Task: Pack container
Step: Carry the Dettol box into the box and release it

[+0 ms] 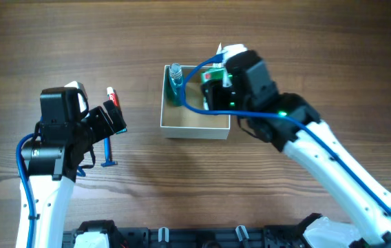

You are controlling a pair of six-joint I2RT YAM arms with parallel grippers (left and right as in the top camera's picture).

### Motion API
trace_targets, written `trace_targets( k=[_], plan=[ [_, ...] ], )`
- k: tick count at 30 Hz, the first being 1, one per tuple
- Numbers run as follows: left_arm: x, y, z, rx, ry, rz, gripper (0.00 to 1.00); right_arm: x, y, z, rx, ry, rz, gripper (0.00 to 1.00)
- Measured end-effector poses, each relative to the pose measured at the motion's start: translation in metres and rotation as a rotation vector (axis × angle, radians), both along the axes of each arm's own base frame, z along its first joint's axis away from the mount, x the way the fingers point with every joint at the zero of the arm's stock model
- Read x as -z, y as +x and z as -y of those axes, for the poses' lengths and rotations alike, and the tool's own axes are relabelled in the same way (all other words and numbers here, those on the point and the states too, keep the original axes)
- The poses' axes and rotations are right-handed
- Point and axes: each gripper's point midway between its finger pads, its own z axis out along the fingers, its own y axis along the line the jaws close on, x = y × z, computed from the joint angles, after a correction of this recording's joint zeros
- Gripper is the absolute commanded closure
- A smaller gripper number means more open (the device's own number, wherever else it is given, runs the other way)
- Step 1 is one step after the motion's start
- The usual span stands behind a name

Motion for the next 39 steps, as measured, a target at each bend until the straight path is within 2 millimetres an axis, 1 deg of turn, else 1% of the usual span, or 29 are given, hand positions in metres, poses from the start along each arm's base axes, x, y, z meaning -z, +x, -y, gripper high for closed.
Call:
trace_targets(
  k=[2, 6, 11, 15, 17, 18, 19, 20, 27, 28, 32, 33, 39],
  plan=[
    [0.000, 0.000, 0.000, 0.000, 0.000, 0.000, 0.00, 0.008, 0.007, -0.010, -0.011, -0.024, 0.020, 0.96],
    [0.000, 0.000, 0.000, 0.000, 0.000, 0.000, 0.00, 0.020, 0.018, -0.022, -0.008, -0.053, 0.051, 0.96],
    [0.000, 0.000, 0.000, 0.000, 0.000, 0.000, 0.00, 0.029, 0.029, -0.025, 0.010, -0.071, 0.065, 0.96],
    [0.000, 0.000, 0.000, 0.000, 0.000, 0.000, 0.00, 0.045, 0.032, -0.026, 0.016, -0.095, 0.039, 0.81],
    [0.000, 0.000, 0.000, 0.000, 0.000, 0.000, 0.00, 0.050, 0.032, -0.026, 0.016, -0.101, 0.031, 0.80],
    [0.000, 0.000, 0.000, 0.000, 0.000, 0.000, 0.00, 0.051, 0.033, -0.026, 0.016, -0.104, 0.027, 0.75],
    [0.000, 0.000, 0.000, 0.000, 0.000, 0.000, 0.00, 0.052, 0.033, -0.026, 0.016, -0.104, 0.027, 0.63],
    [0.000, 0.000, 0.000, 0.000, 0.000, 0.000, 0.00, 0.052, 0.033, -0.026, 0.016, -0.104, 0.027, 0.62],
    [0.000, 0.000, 0.000, 0.000, 0.000, 0.000, 0.00, 0.052, 0.033, -0.026, 0.015, -0.105, 0.026, 0.61],
    [0.000, 0.000, 0.000, 0.000, 0.000, 0.000, 0.00, 0.052, 0.032, -0.026, 0.015, -0.105, 0.025, 0.64],
    [0.000, 0.000, 0.000, 0.000, 0.000, 0.000, 0.00, 0.055, 0.030, -0.024, 0.014, -0.115, 0.013, 0.68],
    [0.000, 0.000, 0.000, 0.000, 0.000, 0.000, 0.00, 0.056, 0.029, -0.023, 0.013, -0.120, 0.004, 0.71],
    [0.000, 0.000, 0.000, 0.000, 0.000, 0.000, 0.00, 0.066, 0.022, -0.019, 0.029, -0.135, -0.043, 0.76]
  ],
)
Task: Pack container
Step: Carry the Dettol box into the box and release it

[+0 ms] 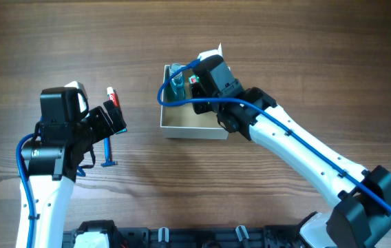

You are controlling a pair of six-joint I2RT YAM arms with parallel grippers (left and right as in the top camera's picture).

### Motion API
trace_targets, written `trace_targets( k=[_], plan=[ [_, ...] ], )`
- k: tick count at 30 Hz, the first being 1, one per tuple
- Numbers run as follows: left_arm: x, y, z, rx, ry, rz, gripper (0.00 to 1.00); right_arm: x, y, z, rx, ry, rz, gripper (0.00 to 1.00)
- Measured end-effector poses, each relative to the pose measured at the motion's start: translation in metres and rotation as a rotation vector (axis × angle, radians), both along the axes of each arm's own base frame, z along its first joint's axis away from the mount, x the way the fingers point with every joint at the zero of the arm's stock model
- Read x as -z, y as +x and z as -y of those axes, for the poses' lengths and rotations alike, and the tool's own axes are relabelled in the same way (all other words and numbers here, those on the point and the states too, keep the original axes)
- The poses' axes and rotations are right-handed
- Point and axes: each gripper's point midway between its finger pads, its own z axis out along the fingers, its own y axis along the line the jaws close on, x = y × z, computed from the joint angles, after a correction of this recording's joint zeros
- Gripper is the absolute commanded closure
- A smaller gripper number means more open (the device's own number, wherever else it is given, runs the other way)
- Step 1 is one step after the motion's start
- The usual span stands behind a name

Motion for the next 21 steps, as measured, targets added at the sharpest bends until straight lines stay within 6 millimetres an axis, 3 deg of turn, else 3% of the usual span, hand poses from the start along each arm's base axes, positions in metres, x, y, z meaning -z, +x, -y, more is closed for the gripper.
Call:
trace_targets(
  k=[10, 21],
  plan=[
    [0.000, 0.000, 0.000, 0.000, 0.000, 0.000, 0.00, 0.045, -0.002, 0.002, 0.037, -0.053, -0.108, 0.74],
    [0.000, 0.000, 0.000, 0.000, 0.000, 0.000, 0.00, 0.059, -0.003, 0.002, 0.040, -0.073, -0.134, 0.54]
  ],
)
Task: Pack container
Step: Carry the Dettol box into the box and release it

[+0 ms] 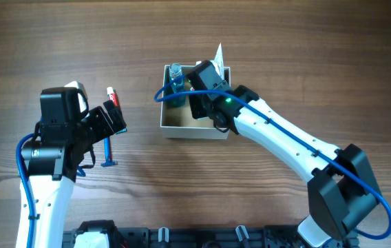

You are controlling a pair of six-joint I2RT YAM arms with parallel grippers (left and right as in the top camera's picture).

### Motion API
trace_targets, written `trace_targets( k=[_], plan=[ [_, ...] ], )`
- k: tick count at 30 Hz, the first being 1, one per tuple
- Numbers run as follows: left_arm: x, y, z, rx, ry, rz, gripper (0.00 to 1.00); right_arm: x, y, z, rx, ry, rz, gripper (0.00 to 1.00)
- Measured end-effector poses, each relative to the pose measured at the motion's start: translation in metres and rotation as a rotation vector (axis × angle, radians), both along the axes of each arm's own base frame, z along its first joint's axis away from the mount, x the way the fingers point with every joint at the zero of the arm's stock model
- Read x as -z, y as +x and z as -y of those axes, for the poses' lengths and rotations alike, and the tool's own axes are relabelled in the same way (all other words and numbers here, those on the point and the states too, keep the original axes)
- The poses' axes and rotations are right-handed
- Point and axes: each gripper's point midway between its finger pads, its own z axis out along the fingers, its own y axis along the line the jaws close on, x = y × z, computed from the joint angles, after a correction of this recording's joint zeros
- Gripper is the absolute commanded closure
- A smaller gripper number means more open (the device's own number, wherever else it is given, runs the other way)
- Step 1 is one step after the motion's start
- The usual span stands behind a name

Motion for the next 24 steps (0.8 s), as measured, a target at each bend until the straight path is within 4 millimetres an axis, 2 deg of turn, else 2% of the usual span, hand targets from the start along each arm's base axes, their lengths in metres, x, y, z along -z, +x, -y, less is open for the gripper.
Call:
trace_targets(
  k=[5, 8, 12, 18, 21, 24],
  plan=[
    [0.000, 0.000, 0.000, 0.000, 0.000, 0.000, 0.00, 0.000, 0.000, 0.000, 0.000, 0.000, -0.001, 0.46],
    [0.000, 0.000, 0.000, 0.000, 0.000, 0.000, 0.00, 0.001, 0.000, 0.000, 0.000, 0.002, -0.003, 0.35],
    [0.000, 0.000, 0.000, 0.000, 0.000, 0.000, 0.00, 0.001, -0.002, -0.003, -0.005, 0.019, -0.014, 0.25],
    [0.000, 0.000, 0.000, 0.000, 0.000, 0.000, 0.00, -0.001, -0.006, -0.002, -0.006, 0.021, -0.026, 0.24],
    [0.000, 0.000, 0.000, 0.000, 0.000, 0.000, 0.00, -0.017, -0.009, -0.001, -0.009, 0.039, -0.007, 0.24],
    [0.000, 0.000, 0.000, 0.000, 0.000, 0.000, 0.00, -0.050, -0.014, 0.005, -0.005, 0.064, 0.050, 0.19]
  ],
)
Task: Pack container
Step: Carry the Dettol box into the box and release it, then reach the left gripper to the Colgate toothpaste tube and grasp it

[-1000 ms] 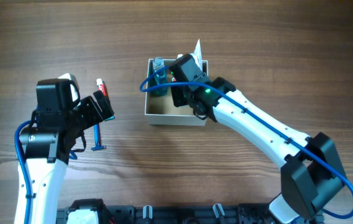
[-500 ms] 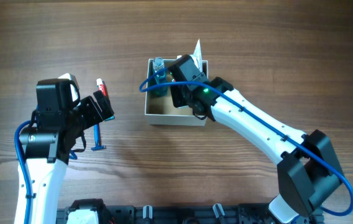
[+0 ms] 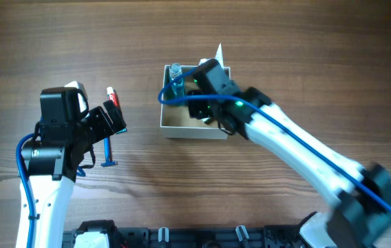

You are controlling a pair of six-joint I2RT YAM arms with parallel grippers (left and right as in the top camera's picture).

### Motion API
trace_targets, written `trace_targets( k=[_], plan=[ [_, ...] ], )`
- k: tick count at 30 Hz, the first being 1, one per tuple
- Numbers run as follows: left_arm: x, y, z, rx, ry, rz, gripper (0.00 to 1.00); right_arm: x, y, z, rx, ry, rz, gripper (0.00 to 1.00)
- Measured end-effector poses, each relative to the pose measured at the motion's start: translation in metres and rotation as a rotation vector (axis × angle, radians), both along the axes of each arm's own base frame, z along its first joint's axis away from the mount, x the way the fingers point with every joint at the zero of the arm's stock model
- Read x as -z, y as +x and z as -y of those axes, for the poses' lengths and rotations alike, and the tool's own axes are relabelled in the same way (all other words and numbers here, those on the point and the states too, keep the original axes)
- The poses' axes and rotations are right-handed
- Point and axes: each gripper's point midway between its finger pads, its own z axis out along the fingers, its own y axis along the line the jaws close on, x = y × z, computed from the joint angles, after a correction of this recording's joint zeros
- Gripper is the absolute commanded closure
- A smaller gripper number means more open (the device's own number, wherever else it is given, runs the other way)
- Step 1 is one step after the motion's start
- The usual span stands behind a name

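A white open container (image 3: 182, 122) stands at the table's middle, with a blue bottle (image 3: 175, 79) upright in its back left corner. My right gripper (image 3: 199, 95) reaches down into the container beside the bottle. Its fingers are hidden under the wrist, and a bit of green (image 3: 191, 82) shows next to them. The right arm is blurred with motion. My left gripper (image 3: 113, 118) hangs open at the left, holding nothing, between a red and white tube (image 3: 111, 96) and a blue razor-like tool (image 3: 108, 154) on the table.
A white pointed flap or packet (image 3: 218, 52) sticks up at the container's back right corner. A black rack runs along the table's front edge (image 3: 182, 234). Wood tabletop surrounds the container.
The right wrist has shifted slightly right and back over the container, and its arm now shows blurred. The left arm, tube, tool and bottle have not moved.
The right gripper first held a green and white item above the container's back right corner. It then stood over the bottle side, then low inside the container, where it remains. The left arm stayed still throughout.
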Motion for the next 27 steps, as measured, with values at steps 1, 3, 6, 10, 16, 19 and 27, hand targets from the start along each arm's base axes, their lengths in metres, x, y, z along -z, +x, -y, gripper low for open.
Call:
trace_targets(
  k=[1, 3, 6, 10, 16, 19, 27],
  plan=[
    [0.000, 0.000, 0.000, 0.000, 0.000, 0.000, 0.00, -0.018, -0.003, 0.004, 0.006, 0.013, 0.038, 0.10],
    [0.000, 0.000, 0.000, 0.000, 0.000, 0.000, 0.00, -0.047, -0.011, 0.017, 0.029, 0.016, 0.096, 0.00],
    [0.000, 0.000, 0.000, 0.000, 0.000, 0.000, 0.00, -0.087, -0.020, 0.048, 0.131, 0.048, 0.165, 0.00],
    [0.001, -0.001, 0.000, 0.000, 0.000, -0.007, 0.00, -0.108, -0.015, 0.107, 0.294, 0.085, 0.178, 0.00],
    [0.004, 0.005, 0.000, -0.021, -0.014, -0.034, 0.01, -0.058, -0.005, 0.188, 0.481, 0.045, -0.052, 0.00],
    [0.002, 0.025, -0.001, -0.038, -0.025, -0.064, 0.00, -0.029, -0.001, 0.194, 0.470, 0.038, -0.164, 0.00],
    [0.047, 0.106, -0.004, -0.070, -0.040, -0.258, 0.00, 0.014, 0.002, 0.183, 0.388, 0.013, -0.303, 0.00]
  ],
)
